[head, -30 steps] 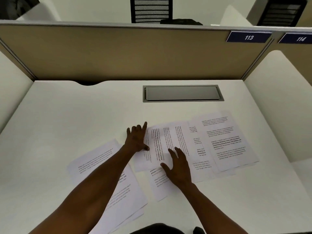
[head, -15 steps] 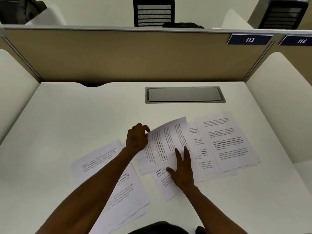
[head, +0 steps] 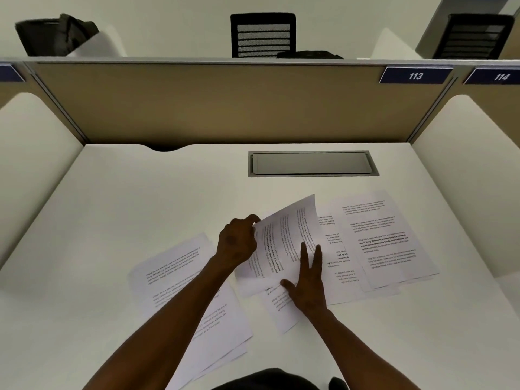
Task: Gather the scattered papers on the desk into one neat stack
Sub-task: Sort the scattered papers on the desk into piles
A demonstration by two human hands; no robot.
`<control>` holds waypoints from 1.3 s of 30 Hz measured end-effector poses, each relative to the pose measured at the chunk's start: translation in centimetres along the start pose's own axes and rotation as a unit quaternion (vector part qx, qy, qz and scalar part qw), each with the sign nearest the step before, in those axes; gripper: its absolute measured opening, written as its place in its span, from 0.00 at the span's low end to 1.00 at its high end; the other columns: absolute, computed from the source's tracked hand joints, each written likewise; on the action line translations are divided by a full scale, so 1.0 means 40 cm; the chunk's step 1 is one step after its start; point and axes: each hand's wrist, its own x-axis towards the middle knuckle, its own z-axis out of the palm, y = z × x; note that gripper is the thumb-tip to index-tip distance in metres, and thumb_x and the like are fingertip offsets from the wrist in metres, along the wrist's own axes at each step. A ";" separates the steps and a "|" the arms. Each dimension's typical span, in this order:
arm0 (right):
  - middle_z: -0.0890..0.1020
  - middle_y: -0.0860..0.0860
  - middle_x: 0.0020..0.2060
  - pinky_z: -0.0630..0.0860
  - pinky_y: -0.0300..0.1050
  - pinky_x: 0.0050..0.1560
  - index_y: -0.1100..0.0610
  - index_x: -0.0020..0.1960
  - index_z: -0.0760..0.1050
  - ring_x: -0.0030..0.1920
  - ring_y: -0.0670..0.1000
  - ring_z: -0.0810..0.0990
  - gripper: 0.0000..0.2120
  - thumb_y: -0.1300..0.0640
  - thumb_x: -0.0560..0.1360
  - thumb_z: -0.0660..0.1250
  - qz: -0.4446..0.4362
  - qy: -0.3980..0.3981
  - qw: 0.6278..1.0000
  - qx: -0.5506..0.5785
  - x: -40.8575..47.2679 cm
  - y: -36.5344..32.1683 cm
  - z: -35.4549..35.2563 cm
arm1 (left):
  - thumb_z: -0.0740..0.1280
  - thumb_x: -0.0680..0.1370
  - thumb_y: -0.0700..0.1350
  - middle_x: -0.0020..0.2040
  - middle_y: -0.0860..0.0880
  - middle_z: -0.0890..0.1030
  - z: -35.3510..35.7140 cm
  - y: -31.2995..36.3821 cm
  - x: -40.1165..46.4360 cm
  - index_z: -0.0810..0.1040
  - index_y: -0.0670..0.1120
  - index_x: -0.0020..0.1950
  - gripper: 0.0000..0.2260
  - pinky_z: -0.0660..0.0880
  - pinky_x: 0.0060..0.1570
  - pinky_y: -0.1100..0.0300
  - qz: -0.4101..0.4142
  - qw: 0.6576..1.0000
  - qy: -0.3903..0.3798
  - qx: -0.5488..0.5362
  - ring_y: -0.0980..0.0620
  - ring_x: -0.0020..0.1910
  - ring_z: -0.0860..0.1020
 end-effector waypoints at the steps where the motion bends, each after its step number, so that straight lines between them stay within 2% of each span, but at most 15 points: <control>1: 0.35 0.50 0.78 0.62 0.55 0.72 0.42 0.78 0.36 0.79 0.55 0.41 0.57 0.53 0.68 0.78 -0.001 0.007 1.000 0.000 0.000 -0.002 -0.004 | 0.62 0.80 0.44 0.49 0.45 0.86 -0.012 0.008 0.000 0.78 0.50 0.63 0.12 0.71 0.37 0.59 -0.002 1.000 0.016 -0.016 0.45 0.44 0.84; 4: 0.41 0.52 0.79 0.57 0.55 0.73 0.46 0.79 0.39 0.79 0.54 0.44 0.55 0.44 0.68 0.76 0.017 0.048 0.997 0.052 -0.002 -0.020 -0.020 | 0.63 0.80 0.41 0.48 0.47 0.86 -0.051 0.026 -0.010 0.80 0.49 0.59 0.10 0.71 0.36 0.64 -0.016 0.992 0.062 -0.109 0.49 0.43 0.83; 7: 0.54 0.54 0.79 0.58 0.53 0.73 0.45 0.79 0.44 0.77 0.55 0.57 0.48 0.33 0.69 0.69 0.142 0.064 0.962 0.223 0.006 -0.054 -0.052 | 0.65 0.80 0.40 0.51 0.49 0.85 -0.075 0.045 -0.033 0.81 0.49 0.57 0.09 0.73 0.39 0.69 -0.050 0.959 0.076 -0.268 0.52 0.48 0.81; 9: 0.66 0.58 0.74 0.66 0.57 0.71 0.49 0.76 0.57 0.72 0.61 0.68 0.37 0.38 0.74 0.67 0.226 0.015 0.880 0.418 0.024 -0.076 -0.077 | 0.66 0.80 0.39 0.53 0.47 0.84 -0.075 0.056 -0.050 0.81 0.51 0.56 0.09 0.75 0.41 0.65 -0.122 0.894 0.060 -0.427 0.51 0.50 0.81; 11: 0.81 0.61 0.59 0.77 0.60 0.59 0.52 0.61 0.75 0.59 0.63 0.80 0.21 0.40 0.74 0.67 0.268 -0.039 0.787 0.554 0.042 -0.091 -0.107 | 0.65 0.80 0.38 0.55 0.45 0.85 -0.060 0.063 -0.070 0.81 0.51 0.55 0.10 0.78 0.44 0.57 -0.208 0.789 0.025 -0.577 0.47 0.51 0.81; 13: 0.86 0.59 0.48 0.83 0.54 0.47 0.54 0.50 0.84 0.46 0.58 0.86 0.18 0.41 0.72 0.70 0.269 -0.081 0.760 0.586 0.055 -0.102 -0.142 | 0.64 0.81 0.37 0.58 0.44 0.84 -0.028 0.057 -0.091 0.79 0.49 0.60 0.11 0.80 0.45 0.52 -0.279 0.701 0.001 -0.657 0.45 0.53 0.81; 15: 0.86 0.58 0.47 0.84 0.50 0.40 0.57 0.52 0.83 0.42 0.56 0.86 0.15 0.47 0.72 0.72 0.257 -0.097 0.761 0.588 0.070 -0.100 -0.160 | 0.63 0.82 0.37 0.56 0.46 0.83 0.011 0.046 -0.118 0.77 0.48 0.64 0.12 0.80 0.42 0.53 -0.333 0.664 -0.012 -0.669 0.45 0.52 0.81; 19: 0.83 0.52 0.51 0.83 0.52 0.46 0.57 0.60 0.78 0.49 0.54 0.83 0.17 0.62 0.72 0.74 0.240 -0.071 0.844 0.474 0.096 -0.074 -0.175 | 0.64 0.82 0.40 0.53 0.44 0.83 0.080 0.022 -0.192 0.77 0.45 0.65 0.12 0.80 0.38 0.55 -0.398 0.683 -0.025 -0.611 0.45 0.47 0.82; 23: 0.84 0.55 0.54 0.81 0.53 0.52 0.57 0.58 0.79 0.51 0.55 0.83 0.16 0.63 0.71 0.74 0.170 -0.080 0.944 0.270 0.122 -0.039 -0.191 | 0.67 0.80 0.40 0.53 0.42 0.83 0.117 0.011 -0.264 0.76 0.42 0.61 0.10 0.82 0.35 0.57 -0.422 0.716 -0.042 -0.554 0.44 0.47 0.83; 26: 0.81 0.52 0.54 0.75 0.48 0.59 0.59 0.59 0.79 0.56 0.55 0.80 0.16 0.60 0.71 0.74 0.083 -0.071 0.991 0.081 0.125 -0.026 -0.195 | 0.68 0.79 0.41 0.55 0.43 0.82 0.140 0.004 -0.303 0.77 0.42 0.60 0.10 0.83 0.49 0.50 -0.417 0.784 -0.036 -0.458 0.44 0.51 0.81; 27: 0.81 0.52 0.53 0.73 0.45 0.56 0.59 0.58 0.79 0.55 0.55 0.80 0.16 0.60 0.72 0.73 0.051 -0.063 0.996 0.036 0.122 -0.027 -0.190 | 0.69 0.79 0.41 0.55 0.44 0.81 0.146 0.004 -0.313 0.78 0.43 0.59 0.09 0.81 0.51 0.51 -0.411 0.803 -0.035 -0.430 0.46 0.51 0.80; 29: 0.83 0.54 0.53 0.72 0.41 0.52 0.59 0.57 0.78 0.54 0.56 0.80 0.14 0.61 0.72 0.72 0.007 -0.061 0.998 -0.016 0.115 -0.032 -0.174 | 0.70 0.78 0.42 0.52 0.49 0.81 0.152 0.014 -0.324 0.78 0.47 0.55 0.07 0.78 0.43 0.61 -0.403 0.818 -0.026 -0.410 0.52 0.48 0.79; 33: 0.79 0.58 0.60 0.73 0.49 0.62 0.60 0.66 0.72 0.61 0.59 0.77 0.21 0.59 0.74 0.69 -0.008 -0.078 0.993 -0.084 0.091 -0.041 -0.138 | 0.73 0.75 0.40 0.47 0.53 0.81 0.156 0.037 -0.321 0.78 0.50 0.49 0.08 0.70 0.27 0.76 -0.396 0.812 -0.015 -0.429 0.60 0.43 0.77; 35: 0.76 0.58 0.63 0.70 0.52 0.65 0.59 0.70 0.67 0.65 0.59 0.72 0.25 0.56 0.75 0.67 -0.005 -0.080 0.991 -0.111 0.075 -0.040 -0.119 | 0.74 0.74 0.41 0.53 0.50 0.82 0.159 0.044 -0.320 0.78 0.47 0.56 0.12 0.73 0.34 0.75 -0.388 0.818 -0.018 -0.424 0.57 0.46 0.79; 39: 0.76 0.58 0.63 0.72 0.53 0.63 0.58 0.72 0.63 0.64 0.59 0.72 0.29 0.53 0.75 0.67 -0.015 -0.083 0.986 -0.142 0.048 -0.040 -0.096 | 0.75 0.73 0.44 0.63 0.47 0.80 0.167 0.054 -0.323 0.74 0.47 0.65 0.22 0.75 0.56 0.61 -0.370 0.840 -0.020 -0.397 0.50 0.61 0.78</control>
